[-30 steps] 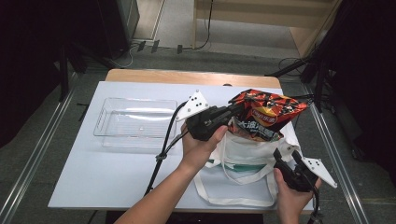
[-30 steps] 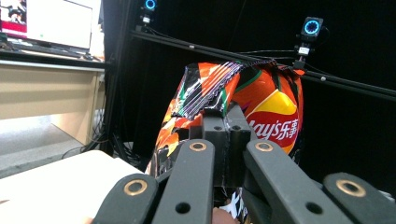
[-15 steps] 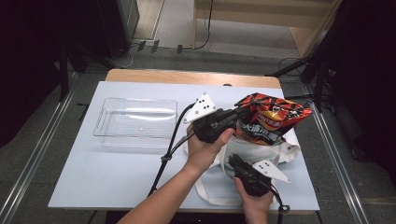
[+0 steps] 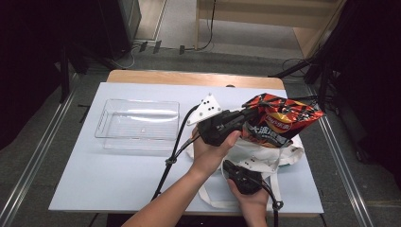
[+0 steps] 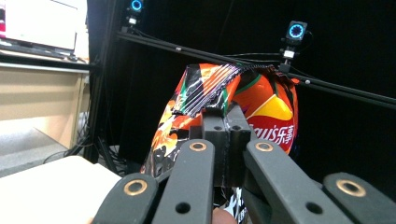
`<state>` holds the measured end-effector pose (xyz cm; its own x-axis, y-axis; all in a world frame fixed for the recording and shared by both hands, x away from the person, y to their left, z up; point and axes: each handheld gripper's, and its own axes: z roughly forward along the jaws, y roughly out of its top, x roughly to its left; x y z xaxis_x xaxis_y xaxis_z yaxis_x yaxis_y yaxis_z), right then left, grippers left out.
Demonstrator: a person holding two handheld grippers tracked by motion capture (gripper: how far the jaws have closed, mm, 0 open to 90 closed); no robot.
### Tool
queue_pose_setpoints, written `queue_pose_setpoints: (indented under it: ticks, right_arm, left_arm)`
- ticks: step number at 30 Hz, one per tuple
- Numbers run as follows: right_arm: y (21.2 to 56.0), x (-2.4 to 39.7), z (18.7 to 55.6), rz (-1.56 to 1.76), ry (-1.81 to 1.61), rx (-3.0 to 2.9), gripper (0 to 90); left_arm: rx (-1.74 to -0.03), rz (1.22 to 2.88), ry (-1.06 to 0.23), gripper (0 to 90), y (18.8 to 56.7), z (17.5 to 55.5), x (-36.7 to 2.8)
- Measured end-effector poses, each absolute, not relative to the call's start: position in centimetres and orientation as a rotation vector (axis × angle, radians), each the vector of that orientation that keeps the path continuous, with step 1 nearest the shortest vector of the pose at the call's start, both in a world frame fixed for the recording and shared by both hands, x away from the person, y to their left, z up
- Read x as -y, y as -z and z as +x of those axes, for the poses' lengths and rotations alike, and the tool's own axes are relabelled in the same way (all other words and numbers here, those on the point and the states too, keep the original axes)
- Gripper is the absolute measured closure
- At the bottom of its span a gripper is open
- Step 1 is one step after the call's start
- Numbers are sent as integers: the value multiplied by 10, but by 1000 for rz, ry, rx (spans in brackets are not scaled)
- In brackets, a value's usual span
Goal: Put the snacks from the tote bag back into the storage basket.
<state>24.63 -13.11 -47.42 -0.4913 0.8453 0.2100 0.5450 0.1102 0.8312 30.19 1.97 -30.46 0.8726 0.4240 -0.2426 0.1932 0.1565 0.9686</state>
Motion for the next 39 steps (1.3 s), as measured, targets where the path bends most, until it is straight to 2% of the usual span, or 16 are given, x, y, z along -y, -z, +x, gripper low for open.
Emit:
queue_pose_setpoints:
  ticks: [3,10,14,16,25,39]
  right_arm:
    - [474,132,246,1376,-1336,-2071,835]
    - [468,149,234,1374,-1367,-1867,471]
    - [459,173,228,1365,-1385,-1769,285]
    - [456,186,227,1377,-1403,-1738,238]
    - [446,224,221,1320,-1415,-1661,153]
    - [446,230,218,1287,-1410,-1697,153]
  left_arm:
    - [-523,1422,-177,900,302,300,-19]
    - [-527,1423,-205,900,299,301,-29]
    - [-537,1415,-217,900,297,302,-36]
    - [-535,1411,-224,900,295,302,-39]
    - [-550,1404,-259,900,293,301,-57]
    - [-617,1385,-309,900,300,305,-94]
